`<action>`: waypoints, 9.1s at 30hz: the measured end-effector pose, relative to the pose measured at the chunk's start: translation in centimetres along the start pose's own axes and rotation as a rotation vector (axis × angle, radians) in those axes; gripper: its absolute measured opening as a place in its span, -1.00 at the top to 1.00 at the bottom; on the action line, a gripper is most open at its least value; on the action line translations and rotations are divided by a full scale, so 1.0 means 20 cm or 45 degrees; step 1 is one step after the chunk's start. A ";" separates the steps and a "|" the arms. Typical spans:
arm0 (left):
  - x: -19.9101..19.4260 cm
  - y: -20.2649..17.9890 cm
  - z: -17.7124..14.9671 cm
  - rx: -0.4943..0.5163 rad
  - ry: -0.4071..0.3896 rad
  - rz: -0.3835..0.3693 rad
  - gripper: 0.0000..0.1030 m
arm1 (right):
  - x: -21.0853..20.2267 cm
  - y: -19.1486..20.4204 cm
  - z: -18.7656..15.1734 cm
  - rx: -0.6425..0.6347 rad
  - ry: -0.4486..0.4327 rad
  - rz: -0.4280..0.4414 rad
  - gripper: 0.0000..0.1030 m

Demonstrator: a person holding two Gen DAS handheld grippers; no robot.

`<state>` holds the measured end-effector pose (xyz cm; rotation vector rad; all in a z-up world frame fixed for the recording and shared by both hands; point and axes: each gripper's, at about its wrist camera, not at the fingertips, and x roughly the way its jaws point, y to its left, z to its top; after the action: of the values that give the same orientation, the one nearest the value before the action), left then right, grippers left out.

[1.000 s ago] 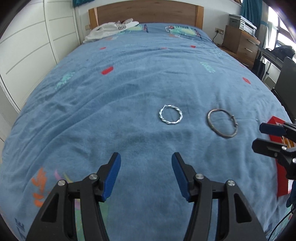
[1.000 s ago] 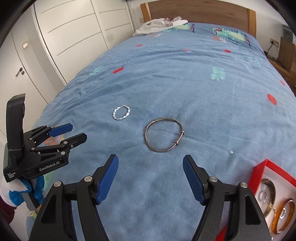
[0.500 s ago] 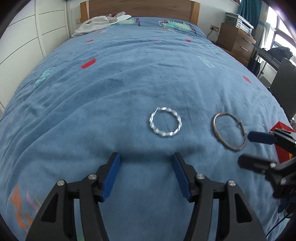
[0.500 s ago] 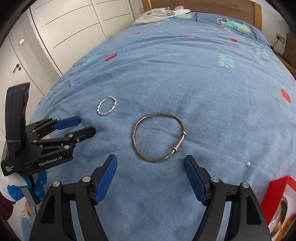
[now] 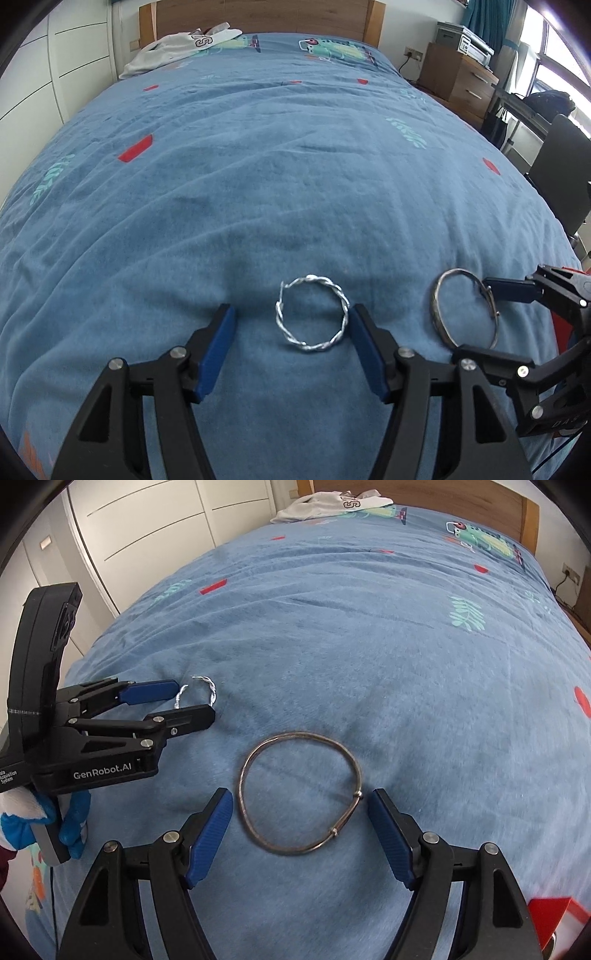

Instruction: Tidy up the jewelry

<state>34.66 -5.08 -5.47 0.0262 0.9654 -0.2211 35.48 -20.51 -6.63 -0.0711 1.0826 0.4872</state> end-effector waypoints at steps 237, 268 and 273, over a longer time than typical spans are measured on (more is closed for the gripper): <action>-1.97 -0.74 -0.98 -0.043 -0.428 0.332 -0.06 | -1.77 0.48 -1.28 0.313 -0.524 -0.324 -0.98; -1.88 -0.76 -1.02 -0.006 -0.375 0.308 -0.06 | -1.72 0.46 -1.31 0.323 -0.483 -0.311 -0.98; -1.87 -0.76 -1.02 -0.002 -0.369 0.300 -0.06 | -1.71 0.45 -1.32 0.326 -0.478 -0.309 -0.98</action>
<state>-5.44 -10.98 14.70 0.1028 0.6669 -0.0053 -2.90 -31.94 11.85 0.1100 0.7471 0.1314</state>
